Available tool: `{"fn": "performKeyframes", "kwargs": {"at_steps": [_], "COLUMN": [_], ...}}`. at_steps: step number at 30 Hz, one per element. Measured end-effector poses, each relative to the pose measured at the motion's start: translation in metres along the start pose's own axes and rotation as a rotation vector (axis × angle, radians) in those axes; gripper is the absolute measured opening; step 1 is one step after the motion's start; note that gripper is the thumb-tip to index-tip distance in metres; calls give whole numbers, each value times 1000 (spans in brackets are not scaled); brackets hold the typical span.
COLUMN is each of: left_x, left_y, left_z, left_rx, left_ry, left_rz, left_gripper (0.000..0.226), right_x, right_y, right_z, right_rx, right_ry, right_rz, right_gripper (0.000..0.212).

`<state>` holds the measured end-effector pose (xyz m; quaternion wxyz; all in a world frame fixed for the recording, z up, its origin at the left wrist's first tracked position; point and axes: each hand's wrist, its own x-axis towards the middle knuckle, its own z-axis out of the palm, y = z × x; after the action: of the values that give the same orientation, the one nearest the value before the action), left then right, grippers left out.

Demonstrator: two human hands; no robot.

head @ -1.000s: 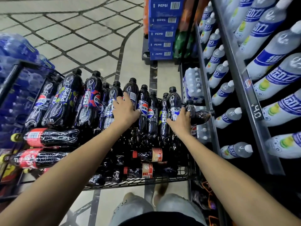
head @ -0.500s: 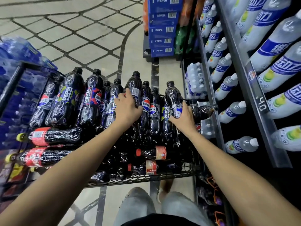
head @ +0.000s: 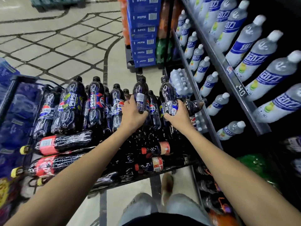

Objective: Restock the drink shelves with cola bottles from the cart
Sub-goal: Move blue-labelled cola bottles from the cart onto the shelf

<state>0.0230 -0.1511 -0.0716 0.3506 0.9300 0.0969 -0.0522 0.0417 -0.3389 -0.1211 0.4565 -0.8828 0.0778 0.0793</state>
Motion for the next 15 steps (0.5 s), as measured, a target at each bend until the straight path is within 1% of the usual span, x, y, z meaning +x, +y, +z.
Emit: {"fn": "performKeyframes", "kwargs": {"at_steps": [2, 4, 6, 8, 10, 12, 14, 15], "left_x": [-10, -23, -39, -57, -74, -85, -100, -108], "left_y": [-3, -4, -3, -1, 0, 3, 10, 14], "left_z": [-4, -7, -9, -10, -6, -2, 2, 4], "left_rx": [-76, -205, -314, -395, -463, -509, -575, -619], "left_ry": [-42, -62, -111, -195, -264, -311, -423, -480], "left_rz": [57, 120, 171, 205, 245, 237, 227, 228], "left_gripper": [70, 59, 61, 65, 60, 59, 53, 47], "right_x": [-19, -39, -60, -79, -101, -118, -143, -156], "right_y": [-7, -11, -13, -12, -9, -9, -5, -4], "right_z": [1, 3, 3, 3, 0, -5, -13, -19], "right_rx": [83, 207, 306, 359, 441, 597, 721, 772], "right_ry": [17, 23, 49, 91, 149, 194, 261, 290], "right_rz": [27, 65, 96, 164, 229, 240, 224, 212], "right_gripper": [79, 69, 62, 70, 71, 56, 40, 35]}}
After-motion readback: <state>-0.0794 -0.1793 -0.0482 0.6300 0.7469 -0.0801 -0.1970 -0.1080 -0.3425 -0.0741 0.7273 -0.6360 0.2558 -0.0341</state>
